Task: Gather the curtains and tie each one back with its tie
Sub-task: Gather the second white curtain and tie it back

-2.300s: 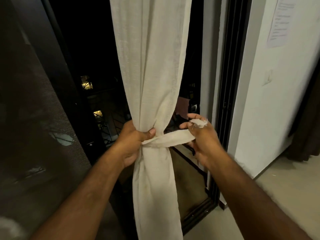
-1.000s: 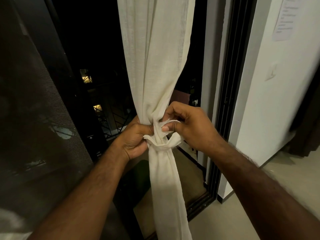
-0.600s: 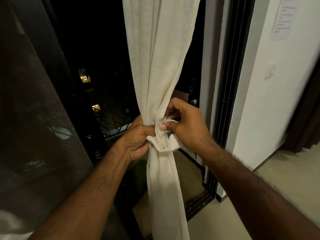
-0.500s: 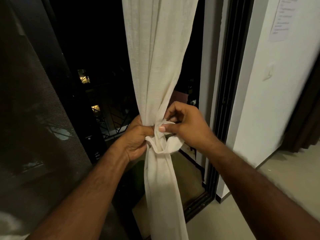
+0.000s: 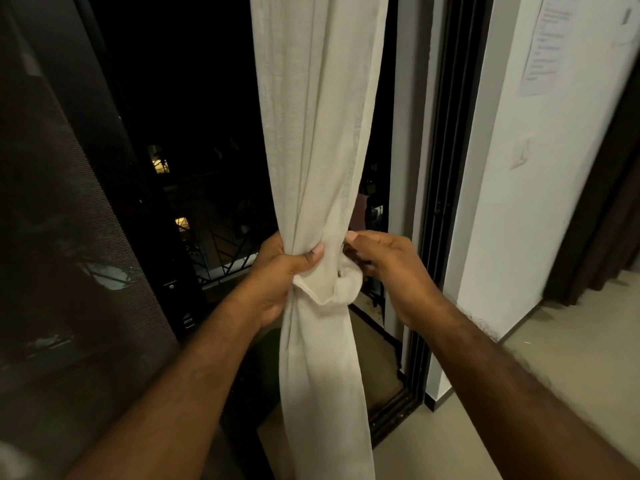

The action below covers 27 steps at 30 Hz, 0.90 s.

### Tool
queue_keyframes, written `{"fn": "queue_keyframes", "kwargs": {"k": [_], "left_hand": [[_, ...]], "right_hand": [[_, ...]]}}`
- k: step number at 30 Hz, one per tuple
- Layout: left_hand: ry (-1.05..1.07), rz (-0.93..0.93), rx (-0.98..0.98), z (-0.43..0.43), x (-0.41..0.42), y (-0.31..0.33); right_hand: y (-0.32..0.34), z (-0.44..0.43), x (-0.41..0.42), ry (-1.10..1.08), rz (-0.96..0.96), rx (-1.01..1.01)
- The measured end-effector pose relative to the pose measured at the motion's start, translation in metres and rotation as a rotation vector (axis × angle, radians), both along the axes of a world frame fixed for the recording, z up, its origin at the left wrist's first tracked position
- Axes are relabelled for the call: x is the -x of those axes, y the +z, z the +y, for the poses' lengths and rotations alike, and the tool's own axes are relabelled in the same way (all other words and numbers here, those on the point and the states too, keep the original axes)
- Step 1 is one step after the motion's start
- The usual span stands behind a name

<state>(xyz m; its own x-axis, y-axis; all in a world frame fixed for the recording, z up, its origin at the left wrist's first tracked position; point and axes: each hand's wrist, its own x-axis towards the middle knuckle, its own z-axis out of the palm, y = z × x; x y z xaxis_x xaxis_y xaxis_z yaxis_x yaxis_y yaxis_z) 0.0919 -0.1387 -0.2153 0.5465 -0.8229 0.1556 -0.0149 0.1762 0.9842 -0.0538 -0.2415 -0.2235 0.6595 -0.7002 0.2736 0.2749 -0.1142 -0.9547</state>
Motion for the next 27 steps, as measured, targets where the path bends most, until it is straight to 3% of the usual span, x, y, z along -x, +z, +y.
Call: {"fn": "queue_keyframes", "kwargs": {"k": [4,8,16,20,22,27], "left_hand": [[0.164,-0.249,-0.079,-0.009,0.014,0.001],[0.057,-0.232,-0.103,-0.012,0.019,0.006],[0.125,-0.553,-0.208,-0.011,0.02,0.032],[0.158,-0.66,-0.189,-0.006,0.022,0.05],[0.122,-0.627,-0.154,-0.004,0.023,0.06],[-0.11,-0.285,-0.194,-0.003,0.025,0.07]], "right_hand": [[-0.003,0.003,-0.007,-0.164,0.098,0.117],[-0.001,-0.001,-0.01,-0.321,0.105,0.107],[0.007,-0.007,0.006,-0.271,0.202,0.02],[0.013,0.003,0.014,-0.238,0.073,0.068],[0.018,0.009,0.014,-0.192,0.062,0.15],[0.036,0.006,0.007,-0.321,0.165,0.243]]}}
